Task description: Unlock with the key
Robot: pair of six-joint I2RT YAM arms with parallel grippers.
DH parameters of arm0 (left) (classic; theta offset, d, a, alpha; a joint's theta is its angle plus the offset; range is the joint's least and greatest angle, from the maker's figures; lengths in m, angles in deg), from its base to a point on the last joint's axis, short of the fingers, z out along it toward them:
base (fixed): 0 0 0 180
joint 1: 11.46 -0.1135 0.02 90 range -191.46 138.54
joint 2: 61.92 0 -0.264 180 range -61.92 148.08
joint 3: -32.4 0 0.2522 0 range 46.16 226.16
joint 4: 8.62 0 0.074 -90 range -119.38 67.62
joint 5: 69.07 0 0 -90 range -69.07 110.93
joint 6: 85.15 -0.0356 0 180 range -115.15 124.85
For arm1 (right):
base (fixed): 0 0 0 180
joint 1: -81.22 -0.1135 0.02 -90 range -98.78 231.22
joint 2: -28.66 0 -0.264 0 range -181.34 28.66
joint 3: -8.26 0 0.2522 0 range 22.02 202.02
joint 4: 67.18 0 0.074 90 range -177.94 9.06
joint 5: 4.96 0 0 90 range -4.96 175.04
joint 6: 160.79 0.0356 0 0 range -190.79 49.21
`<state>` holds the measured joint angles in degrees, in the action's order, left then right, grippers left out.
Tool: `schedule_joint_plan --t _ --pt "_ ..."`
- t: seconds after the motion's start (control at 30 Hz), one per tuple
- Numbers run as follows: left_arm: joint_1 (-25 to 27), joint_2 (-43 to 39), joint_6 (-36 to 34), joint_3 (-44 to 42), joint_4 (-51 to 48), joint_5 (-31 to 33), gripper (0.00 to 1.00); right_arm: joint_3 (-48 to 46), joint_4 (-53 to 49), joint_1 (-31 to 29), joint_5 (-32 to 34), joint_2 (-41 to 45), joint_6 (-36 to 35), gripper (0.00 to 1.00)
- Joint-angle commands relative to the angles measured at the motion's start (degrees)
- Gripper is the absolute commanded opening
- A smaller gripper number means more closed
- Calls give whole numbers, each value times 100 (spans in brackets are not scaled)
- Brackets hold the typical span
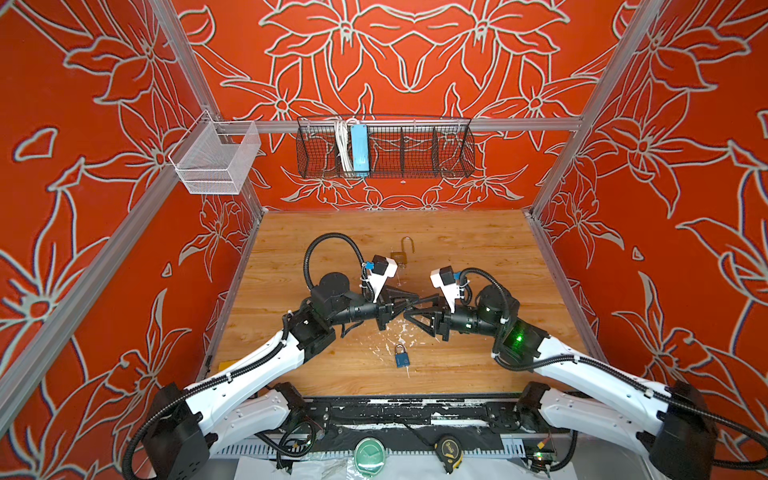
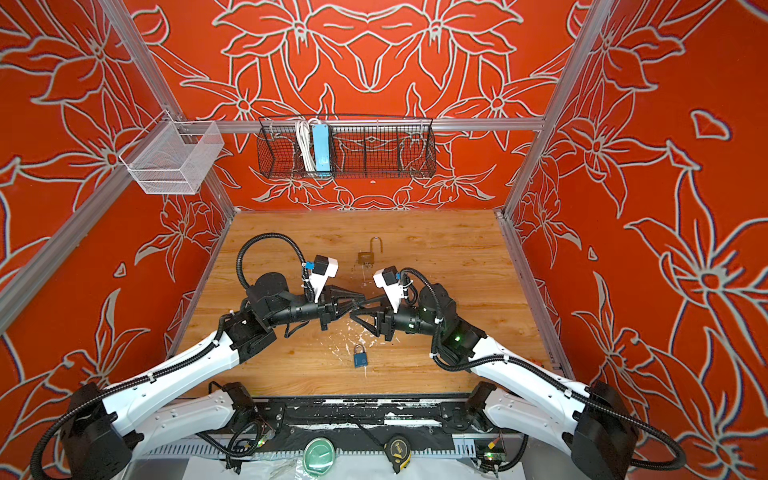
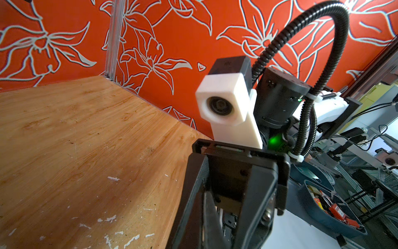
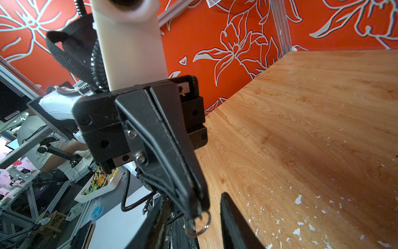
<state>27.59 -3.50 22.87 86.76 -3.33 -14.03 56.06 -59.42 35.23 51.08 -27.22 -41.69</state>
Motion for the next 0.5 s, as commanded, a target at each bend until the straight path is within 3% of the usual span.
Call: schedule_joint_plan --t 0.0,0.47 --pt "-11 12 -3 115 214 -99 0 170 113 -63 -142 29 -2 36" --pt "-7 -25 -44 119 161 -110 0 50 -148 -59 130 301 -36 18"
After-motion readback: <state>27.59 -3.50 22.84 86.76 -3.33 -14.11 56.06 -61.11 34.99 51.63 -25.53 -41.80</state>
